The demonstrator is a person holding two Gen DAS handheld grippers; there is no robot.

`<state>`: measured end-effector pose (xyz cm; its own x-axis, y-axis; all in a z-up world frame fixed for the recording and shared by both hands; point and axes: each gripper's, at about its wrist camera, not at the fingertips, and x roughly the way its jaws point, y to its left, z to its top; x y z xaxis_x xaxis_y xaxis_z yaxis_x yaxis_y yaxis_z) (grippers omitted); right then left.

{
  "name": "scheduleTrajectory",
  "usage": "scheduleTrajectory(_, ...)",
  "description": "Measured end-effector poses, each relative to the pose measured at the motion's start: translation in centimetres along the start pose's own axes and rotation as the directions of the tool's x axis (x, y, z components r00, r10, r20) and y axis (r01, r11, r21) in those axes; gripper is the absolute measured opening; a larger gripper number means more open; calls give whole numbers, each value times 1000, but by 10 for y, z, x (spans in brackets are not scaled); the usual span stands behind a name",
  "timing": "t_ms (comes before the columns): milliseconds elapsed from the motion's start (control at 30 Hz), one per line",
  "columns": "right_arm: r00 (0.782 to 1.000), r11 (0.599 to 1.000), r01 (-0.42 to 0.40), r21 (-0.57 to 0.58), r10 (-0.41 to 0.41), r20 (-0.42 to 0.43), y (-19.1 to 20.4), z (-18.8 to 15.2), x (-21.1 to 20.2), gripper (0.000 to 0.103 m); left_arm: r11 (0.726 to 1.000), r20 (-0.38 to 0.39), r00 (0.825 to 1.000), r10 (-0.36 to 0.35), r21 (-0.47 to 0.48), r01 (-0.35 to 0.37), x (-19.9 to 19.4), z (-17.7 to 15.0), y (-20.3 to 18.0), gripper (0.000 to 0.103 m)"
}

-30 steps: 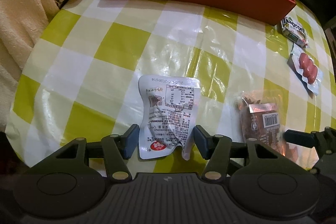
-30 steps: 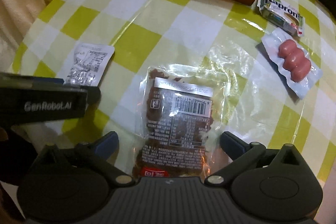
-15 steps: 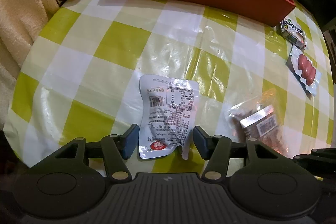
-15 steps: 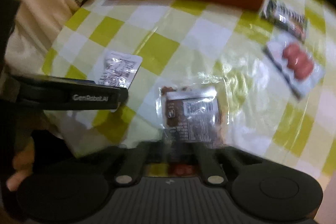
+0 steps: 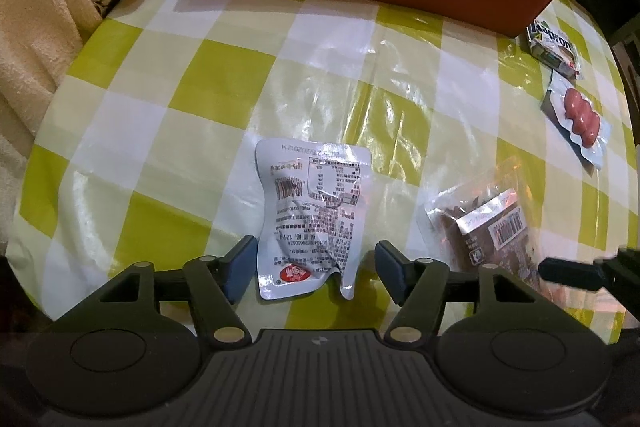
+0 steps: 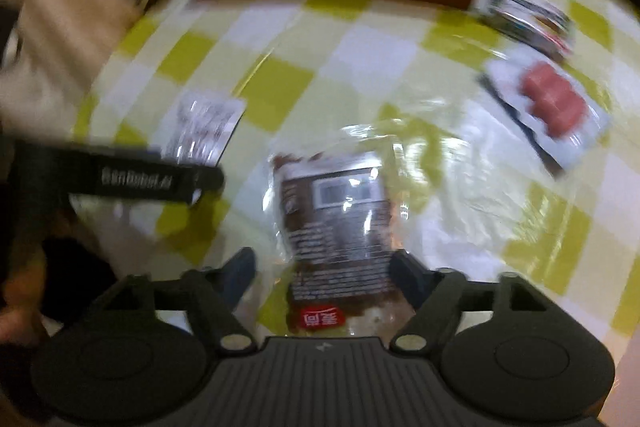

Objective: Organize snacks
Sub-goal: 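Grasp and lift the brown jerky bag with the right tool while the left tool holds the packet, then carry the white packet and jerky bag with both tools over the red box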

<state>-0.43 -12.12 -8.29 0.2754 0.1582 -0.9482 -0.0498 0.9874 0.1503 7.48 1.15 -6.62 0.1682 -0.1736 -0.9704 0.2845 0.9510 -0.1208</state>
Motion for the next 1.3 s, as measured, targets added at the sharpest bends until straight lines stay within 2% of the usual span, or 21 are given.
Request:
scheduleTrajectory(67,998,996,57,-64,-58,-27,4,3,9,96,1000,-2,1000,-3,0,3,0,0,2,71)
scheduleTrajectory(100,996,994,79,-76,-81,-33,2,4,12,103,1000,-3,1000,-6,-3,6,0,0,3,71)
scheduleTrajectory(200,997,996,65,-63,-68,-46,-2,6,18,103,1000,-6,1000,-11,-5,11,-1,0,5,71)
scheduleTrajectory(267,995,994,85,-67,-88,-48,1,5,19,103,1000,-9,1000,-10,0,10,0,0,4,73)
scheduleTrajectory(333,991,986,117,-117,-123,-44,8,2,19,101,1000,-9,1000,-9,7,9,0,0,2,75)
scheduleTrajectory(500,997,996,59,-69,-62,-38,-1,4,6,86,1000,-13,1000,-16,13,16,1,0,0,79)
scheduleTrajectory(600,998,996,54,-76,-55,-23,2,0,5,86,1000,-10,1000,-23,-4,23,0,0,3,78)
scheduleTrajectory(767,999,998,36,-55,-35,19,-2,-4,-6,84,995,-2,998,-55,-87,55,-4,2,20,69)
scheduleTrajectory(833,998,998,31,-52,-29,49,-5,-4,-16,84,994,3,999,-38,-99,38,-6,3,23,70)
scheduleTrajectory(933,996,999,20,-34,-17,89,-10,0,-24,84,993,-4,1000,-16,-121,15,-3,7,22,78)
scheduleTrajectory(1100,991,1000,-24,4,24,134,-23,5,-32,84,991,3,998,59,-117,-58,2,15,9,80)
scheduleTrajectory(1167,988,999,-37,3,36,148,-25,5,-34,84,991,-2,997,81,-109,-81,3,14,5,78)
scheduleTrajectory(1233,986,999,-45,1,45,163,-27,4,-38,84,992,4,994,109,-72,-108,0,10,-3,63)
scheduleTrajectory(1300,983,999,-52,8,50,178,-30,4,-41,84,993,-3,994,106,-57,-106,-2,7,-9,58)
